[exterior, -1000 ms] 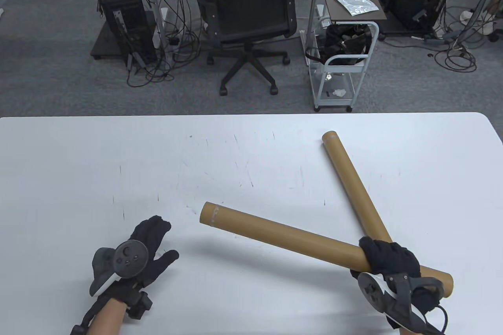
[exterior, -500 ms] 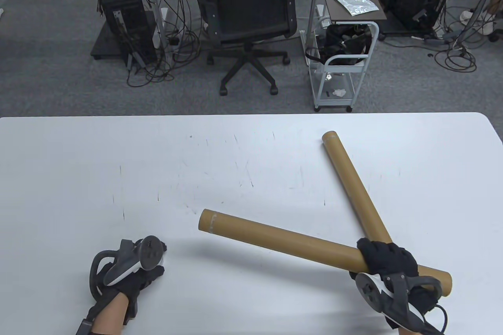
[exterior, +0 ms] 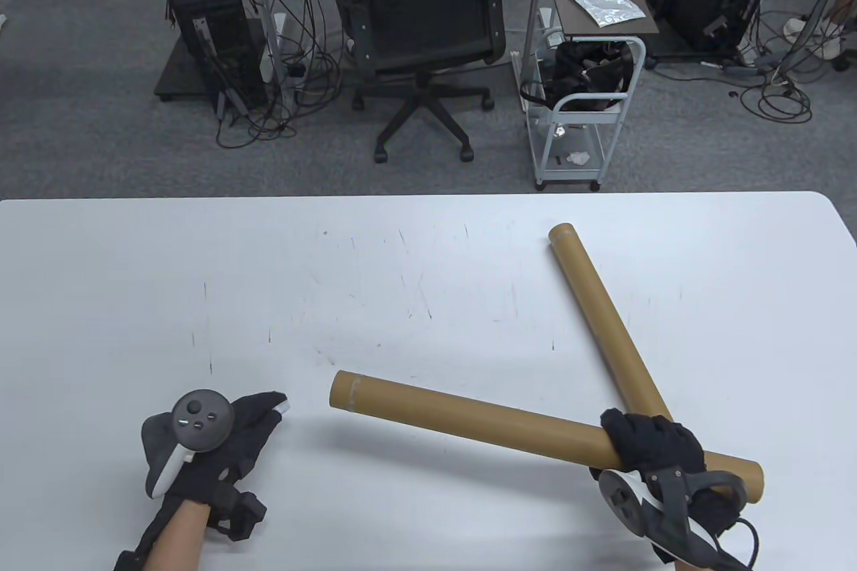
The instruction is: Roll up mouse pads and store in mailing tubes
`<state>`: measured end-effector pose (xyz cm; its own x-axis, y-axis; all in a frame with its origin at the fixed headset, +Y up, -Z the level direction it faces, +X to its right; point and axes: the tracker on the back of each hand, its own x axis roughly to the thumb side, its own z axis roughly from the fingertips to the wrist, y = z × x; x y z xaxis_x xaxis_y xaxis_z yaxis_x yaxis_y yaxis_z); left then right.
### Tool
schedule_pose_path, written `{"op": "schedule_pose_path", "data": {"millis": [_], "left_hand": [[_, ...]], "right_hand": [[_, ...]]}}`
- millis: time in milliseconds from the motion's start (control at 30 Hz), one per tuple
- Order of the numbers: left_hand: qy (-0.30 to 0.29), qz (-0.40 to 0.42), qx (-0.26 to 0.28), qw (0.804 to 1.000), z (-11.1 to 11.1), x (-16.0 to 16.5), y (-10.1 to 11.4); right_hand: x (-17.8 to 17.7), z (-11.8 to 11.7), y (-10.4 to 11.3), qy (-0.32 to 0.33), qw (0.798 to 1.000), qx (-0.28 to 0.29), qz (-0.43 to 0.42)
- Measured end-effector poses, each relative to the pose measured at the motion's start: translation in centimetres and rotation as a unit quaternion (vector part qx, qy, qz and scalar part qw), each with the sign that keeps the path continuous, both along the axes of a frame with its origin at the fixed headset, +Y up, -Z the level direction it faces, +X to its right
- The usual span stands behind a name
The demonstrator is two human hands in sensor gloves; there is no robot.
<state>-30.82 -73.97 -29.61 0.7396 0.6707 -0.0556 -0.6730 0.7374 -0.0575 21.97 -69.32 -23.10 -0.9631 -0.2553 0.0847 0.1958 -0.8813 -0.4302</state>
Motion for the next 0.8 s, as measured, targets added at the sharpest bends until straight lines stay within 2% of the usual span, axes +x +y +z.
{"op": "schedule_pose_path", "data": {"millis": [100, 167, 233, 333, 467, 667, 800], "left_hand": [[-0.054, 0.122, -0.017, 0.991, 0.0, 0.3, -0.2], [-0.084, 0.209, -0.035, 0.974, -0.1, 0.9, -0.5], [-0.102, 0.257, -0.042, 0.960, -0.1, 1.4, -0.5], [-0.181, 0.308, -0.058, 0.932, 0.1, 3.0, -0.9], [-0.193, 0.295, -0.064, 0.934, 0.5, 3.9, -0.8], [-0.216, 0.190, -0.047, 0.957, 1.4, 5.9, -0.1], [-0.220, 0.186, -0.046, 0.957, 1.4, 6.0, -0.1]], "right_hand": [[-0.6, 0.0, -0.1, 0.009, 1.000, 0.000, 0.003], [-0.9, 0.0, -0.2, 0.013, 1.000, 0.001, 0.003], [-1.1, 0.0, -0.1, 0.014, 1.000, 0.005, 0.006], [-1.3, 0.0, -0.2, 0.013, 1.000, 0.007, 0.009], [-0.6, 0.1, -0.1, 0.009, 1.000, 0.005, -0.001], [-0.7, 0.1, -0.2, 0.008, 1.000, 0.004, -0.001], [-0.4, 0.1, -0.2, 0.009, 1.000, 0.002, -0.004]]}}
